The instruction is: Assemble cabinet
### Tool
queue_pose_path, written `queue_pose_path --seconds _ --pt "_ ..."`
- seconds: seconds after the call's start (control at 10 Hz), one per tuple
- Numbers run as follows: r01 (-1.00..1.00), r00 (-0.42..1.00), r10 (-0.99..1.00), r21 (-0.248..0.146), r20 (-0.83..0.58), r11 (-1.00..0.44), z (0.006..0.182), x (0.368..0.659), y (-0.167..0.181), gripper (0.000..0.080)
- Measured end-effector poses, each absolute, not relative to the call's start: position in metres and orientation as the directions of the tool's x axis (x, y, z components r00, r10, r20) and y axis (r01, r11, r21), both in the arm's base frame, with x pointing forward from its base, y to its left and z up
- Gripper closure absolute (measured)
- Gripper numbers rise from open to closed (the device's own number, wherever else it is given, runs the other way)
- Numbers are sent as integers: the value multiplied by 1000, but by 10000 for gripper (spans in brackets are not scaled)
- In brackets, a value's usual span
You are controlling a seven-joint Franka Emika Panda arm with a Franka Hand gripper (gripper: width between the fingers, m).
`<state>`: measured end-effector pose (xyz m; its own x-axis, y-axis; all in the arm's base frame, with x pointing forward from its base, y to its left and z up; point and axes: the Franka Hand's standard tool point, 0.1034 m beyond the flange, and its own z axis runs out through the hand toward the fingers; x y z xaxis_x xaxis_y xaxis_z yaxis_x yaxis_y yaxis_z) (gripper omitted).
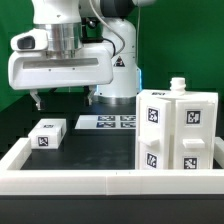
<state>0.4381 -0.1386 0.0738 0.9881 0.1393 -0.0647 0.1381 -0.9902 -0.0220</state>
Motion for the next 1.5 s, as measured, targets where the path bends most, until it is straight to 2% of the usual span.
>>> queue_pose_path --seconds 0.1,0.3,0.7,1.0,1.4,1.5 --pt "149 986 151 -23 -69 -989 71 436 -141 3" --pt "146 984 148 -22 -100 -989 53 425 -162 3" --pt "153 981 153 -11 -123 -988 28 417 -169 3" --pt "166 977 166 -10 -133 -986 17 411 -176 3" --pt "173 976 173 -13 -136 -985 16 410 -172 3" --pt "173 976 173 -13 -136 -985 16 410 -172 135"
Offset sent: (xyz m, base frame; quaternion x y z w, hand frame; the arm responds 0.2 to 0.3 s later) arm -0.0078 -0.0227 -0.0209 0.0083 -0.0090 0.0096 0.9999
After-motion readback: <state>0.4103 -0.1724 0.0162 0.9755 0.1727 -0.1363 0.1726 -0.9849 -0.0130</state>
